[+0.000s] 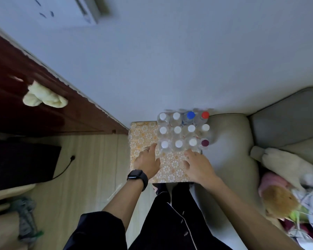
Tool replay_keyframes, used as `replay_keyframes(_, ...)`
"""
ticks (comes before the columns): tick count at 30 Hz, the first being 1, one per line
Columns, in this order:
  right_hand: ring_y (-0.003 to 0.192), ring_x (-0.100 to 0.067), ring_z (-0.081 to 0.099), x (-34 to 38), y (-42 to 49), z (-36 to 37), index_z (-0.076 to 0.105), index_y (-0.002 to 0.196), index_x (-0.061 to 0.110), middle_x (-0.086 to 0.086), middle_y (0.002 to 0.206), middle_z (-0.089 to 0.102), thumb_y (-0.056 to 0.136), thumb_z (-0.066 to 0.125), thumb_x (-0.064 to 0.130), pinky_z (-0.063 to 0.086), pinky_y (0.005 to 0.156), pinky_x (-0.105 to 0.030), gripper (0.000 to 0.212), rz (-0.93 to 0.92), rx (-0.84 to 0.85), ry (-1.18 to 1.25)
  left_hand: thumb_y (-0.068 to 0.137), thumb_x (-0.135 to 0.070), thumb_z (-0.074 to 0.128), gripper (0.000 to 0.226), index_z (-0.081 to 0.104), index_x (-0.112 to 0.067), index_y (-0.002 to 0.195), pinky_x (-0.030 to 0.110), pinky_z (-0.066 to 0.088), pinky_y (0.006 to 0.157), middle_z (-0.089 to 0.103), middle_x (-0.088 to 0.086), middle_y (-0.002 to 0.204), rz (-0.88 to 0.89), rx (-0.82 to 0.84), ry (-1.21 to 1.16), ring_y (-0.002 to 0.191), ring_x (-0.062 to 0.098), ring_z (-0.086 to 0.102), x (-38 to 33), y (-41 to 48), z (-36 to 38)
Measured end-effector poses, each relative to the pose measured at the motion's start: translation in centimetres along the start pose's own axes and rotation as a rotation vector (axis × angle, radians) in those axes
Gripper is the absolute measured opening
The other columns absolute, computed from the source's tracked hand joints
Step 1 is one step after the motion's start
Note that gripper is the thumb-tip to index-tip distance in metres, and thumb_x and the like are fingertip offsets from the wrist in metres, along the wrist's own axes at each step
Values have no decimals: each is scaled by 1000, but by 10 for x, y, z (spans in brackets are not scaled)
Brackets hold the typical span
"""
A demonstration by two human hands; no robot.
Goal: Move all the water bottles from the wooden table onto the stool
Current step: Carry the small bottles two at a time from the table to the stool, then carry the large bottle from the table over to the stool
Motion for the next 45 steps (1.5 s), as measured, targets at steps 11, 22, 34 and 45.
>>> replay_keyframes(11,118,-23,52,51,-84,-98,64,122,28,3,125,62,97,54,33,37,101,-32,28,-155,-290,113,99,-38,48,52,36,-29,149,40,54,89,50,3,145,85,-198,-4,125,24,54,0,-73,-84)
replay_keyframes(22,129,-14,42,122,-111,-200,58,131,37,16,131,57,98,55,40,39,99,-24,34,-469,-483,130,98,-38,51,47,48,-30,144,36,40,110,53,-5,144,47,-639,-59,134,19,47,-2,-143,-177)
replay_keyframes(34,119,-16,53,307,-185,-106,66,123,31,10,125,63,96,56,42,36,97,-24,31,-1147,-165,9,93,-35,57,45,54,-30,138,35,44,102,58,-4,137,-634,-921,-247,125,24,54,157,-375,-116)
replay_keyframes(45,112,-23,56,471,-552,123,70,119,27,5,121,65,92,66,35,36,101,-26,28,-1955,258,-124,94,-35,61,44,57,-25,136,32,43,100,59,1,137,-1481,-1281,-462,123,24,55,222,-774,119)
Point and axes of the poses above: each hand's wrist, its own y-axis towards the middle knuckle, its own z-axis out of the palm, x = y × z, the point moved 5 cm from there along y, towards the middle knuckle
